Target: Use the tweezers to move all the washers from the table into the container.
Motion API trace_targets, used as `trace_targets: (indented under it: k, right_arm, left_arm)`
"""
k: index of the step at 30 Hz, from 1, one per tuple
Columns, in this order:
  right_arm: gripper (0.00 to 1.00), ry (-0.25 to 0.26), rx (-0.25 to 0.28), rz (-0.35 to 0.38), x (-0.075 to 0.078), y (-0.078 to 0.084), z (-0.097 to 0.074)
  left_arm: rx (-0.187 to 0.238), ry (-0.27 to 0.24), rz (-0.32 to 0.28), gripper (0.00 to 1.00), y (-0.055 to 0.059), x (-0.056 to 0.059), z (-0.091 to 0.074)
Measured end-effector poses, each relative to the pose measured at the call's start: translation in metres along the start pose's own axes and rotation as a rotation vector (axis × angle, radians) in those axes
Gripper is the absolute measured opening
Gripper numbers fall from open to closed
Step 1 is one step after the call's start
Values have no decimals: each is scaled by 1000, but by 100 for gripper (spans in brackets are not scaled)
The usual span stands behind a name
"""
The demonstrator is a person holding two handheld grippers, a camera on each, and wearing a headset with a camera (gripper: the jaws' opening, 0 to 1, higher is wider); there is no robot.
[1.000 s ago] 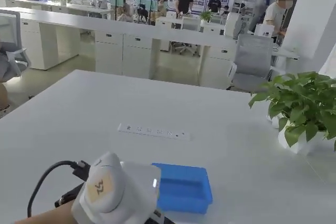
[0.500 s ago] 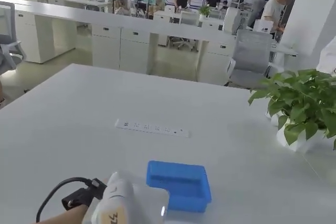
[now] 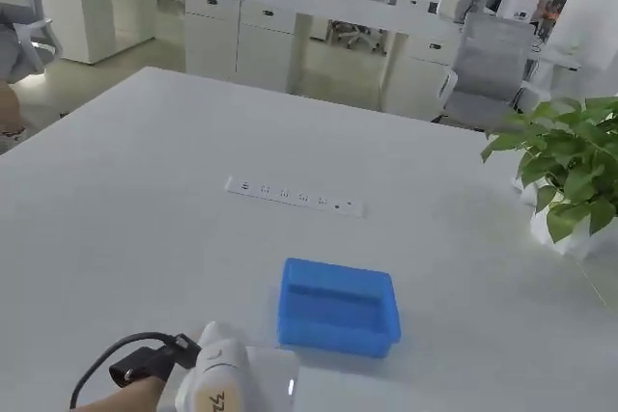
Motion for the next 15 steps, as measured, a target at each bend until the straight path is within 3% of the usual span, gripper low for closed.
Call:
trace_targets:
  k: [8,15]
  right_arm:
    - [5,-34,-34,-19,3,10,9]
    - [8,-25,-33,48,3,10,10]
  left_arm:
    - [-5,3,-79,0,24,-6,10]
    - [-5,1,-123,0,36,-4,18]
Point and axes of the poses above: the centre of the closed fingertips' face, and the gripper's own axes: z roughly forward along the fingers, x roughly to its right, y roughly out of its underside, the point moved 1 cm from there along -z, roughly backward along the fingers, and after that the axes turned 8 degrees about x, right-handed, at the moved point
